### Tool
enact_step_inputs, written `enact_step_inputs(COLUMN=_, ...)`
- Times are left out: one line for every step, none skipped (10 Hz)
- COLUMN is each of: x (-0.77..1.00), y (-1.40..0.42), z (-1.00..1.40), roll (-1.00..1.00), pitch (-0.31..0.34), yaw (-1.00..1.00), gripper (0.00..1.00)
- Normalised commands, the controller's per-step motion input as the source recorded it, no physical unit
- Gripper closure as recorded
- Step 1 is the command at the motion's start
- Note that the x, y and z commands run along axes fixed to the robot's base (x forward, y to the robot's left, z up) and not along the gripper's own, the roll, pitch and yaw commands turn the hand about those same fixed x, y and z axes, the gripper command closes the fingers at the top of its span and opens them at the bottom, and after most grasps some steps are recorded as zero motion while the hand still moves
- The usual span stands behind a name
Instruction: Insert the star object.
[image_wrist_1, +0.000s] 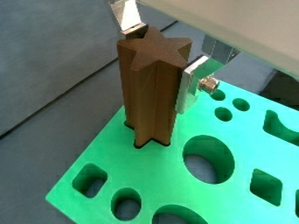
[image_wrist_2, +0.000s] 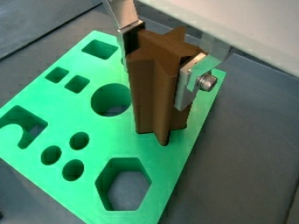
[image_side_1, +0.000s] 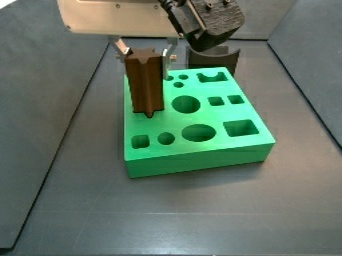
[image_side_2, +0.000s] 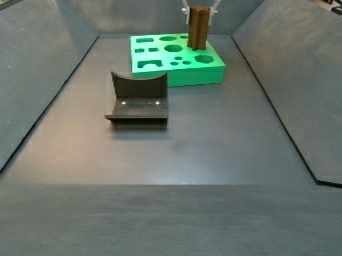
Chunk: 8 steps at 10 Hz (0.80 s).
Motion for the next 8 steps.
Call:
enact_step_inputs(x=0.14, y=-0.02, z=-0.23, roll=0.01, pitch=0.06, yaw=0.07, gripper=1.0)
enact_step_inputs(x=0.05, y=0.0, z=-0.23, roll=0.0, pitch=0.034, yaw=0.0, gripper=1.0)
enact_step_inputs(x=0.02, y=0.0, z=-0.27, roll=0.0, pitch=0.026, yaw=0.0, gripper=1.0)
enact_step_inputs(x=0.0, y=-0.03, z=-0.44, roll=0.07, pitch=0.0, yaw=0.0, gripper=1.0)
enact_step_inputs(x=-0.06, y=-0.06, z=-0.72, roll=0.17, pitch=-0.114, yaw=0.1, gripper=1.0)
enact_step_inputs(x=-0.07, y=-0.01, z=-0.69, roll=0.1, pitch=-0.157, yaw=0.07, gripper=1.0)
enact_step_inputs(x=0.0, y=0.0, z=-0.55, roll=0.06, pitch=-0.126, yaw=0.06, gripper=1.0)
enact_step_inputs(x=0.0, y=-0.05, z=-0.31, roll=0.03, pitch=-0.074, yaw=0.02, gripper=1.0)
